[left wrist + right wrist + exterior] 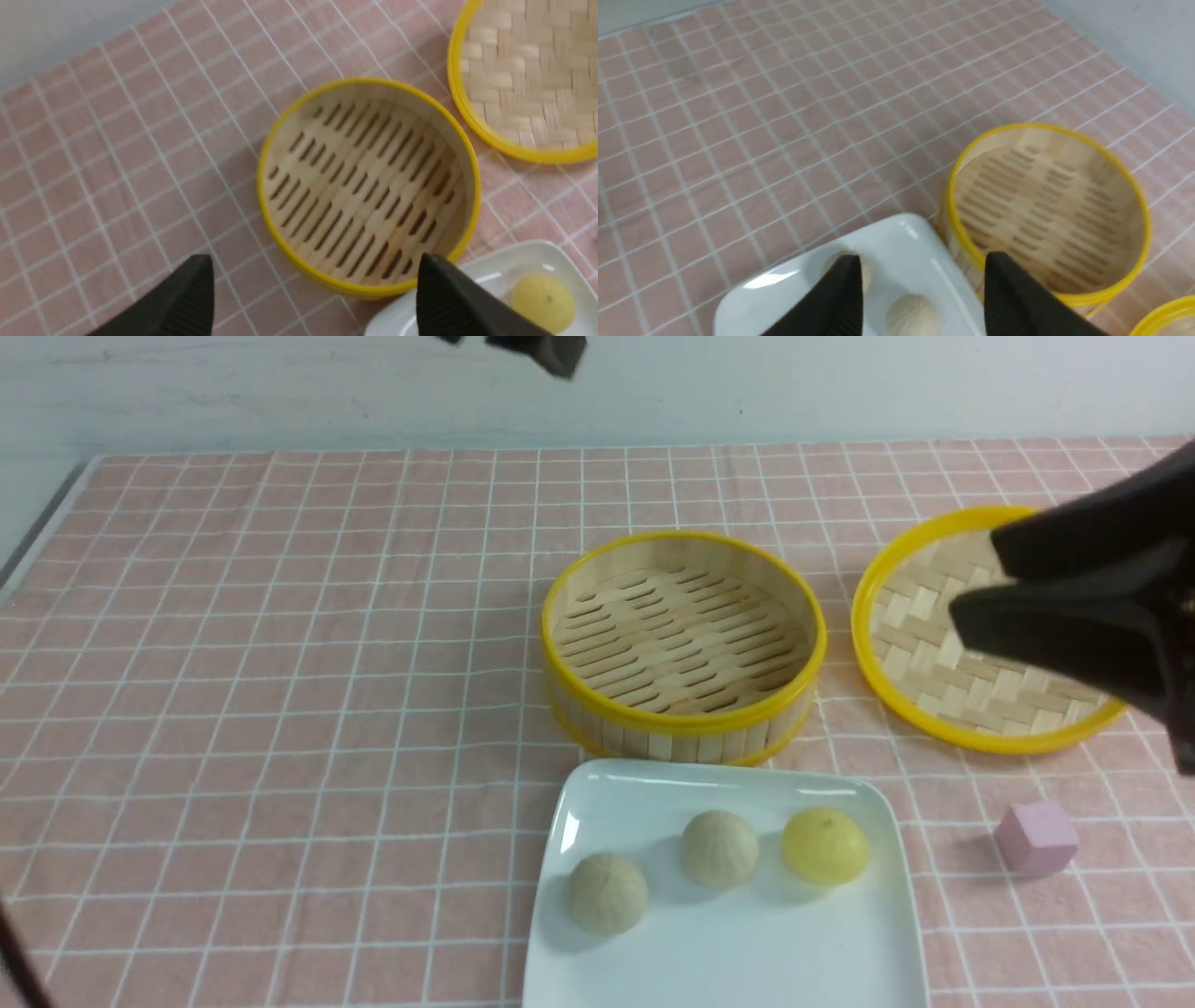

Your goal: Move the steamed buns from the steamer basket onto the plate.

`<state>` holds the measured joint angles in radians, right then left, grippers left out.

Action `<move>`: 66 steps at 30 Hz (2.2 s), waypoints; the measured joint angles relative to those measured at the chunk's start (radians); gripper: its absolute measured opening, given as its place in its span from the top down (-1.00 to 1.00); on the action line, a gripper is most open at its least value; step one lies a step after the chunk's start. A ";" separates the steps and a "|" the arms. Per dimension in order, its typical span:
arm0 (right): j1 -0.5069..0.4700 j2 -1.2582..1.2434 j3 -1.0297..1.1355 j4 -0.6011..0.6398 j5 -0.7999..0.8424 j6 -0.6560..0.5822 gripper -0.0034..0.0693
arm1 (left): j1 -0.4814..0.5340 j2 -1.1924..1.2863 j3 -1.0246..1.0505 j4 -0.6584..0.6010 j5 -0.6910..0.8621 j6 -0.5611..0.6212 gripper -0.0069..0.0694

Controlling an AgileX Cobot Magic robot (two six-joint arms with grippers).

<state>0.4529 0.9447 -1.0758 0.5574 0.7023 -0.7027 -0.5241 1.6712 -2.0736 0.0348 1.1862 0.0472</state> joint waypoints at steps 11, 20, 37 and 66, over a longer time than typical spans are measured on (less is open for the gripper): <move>0.000 -0.318 0.000 -0.179 -0.117 0.094 -0.11 | 0.000 -0.107 -0.003 0.081 -0.006 -0.034 -0.67; 0.000 -0.660 0.071 -0.427 0.173 0.438 -0.11 | 0.000 -0.105 -0.003 0.084 -0.051 -0.034 -0.67; 0.000 -0.855 0.728 -0.465 -0.131 0.471 -0.11 | 0.000 -0.105 -0.003 0.081 -0.081 -0.035 -0.66; -0.030 -0.855 0.914 -0.484 -0.110 0.470 -0.11 | 0.000 -0.104 -0.003 0.080 -0.168 -0.035 -0.66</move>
<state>0.4225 0.0895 -0.1616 0.0734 0.5926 -0.2329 -0.5241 1.5670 -2.0765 0.1147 1.0183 0.0122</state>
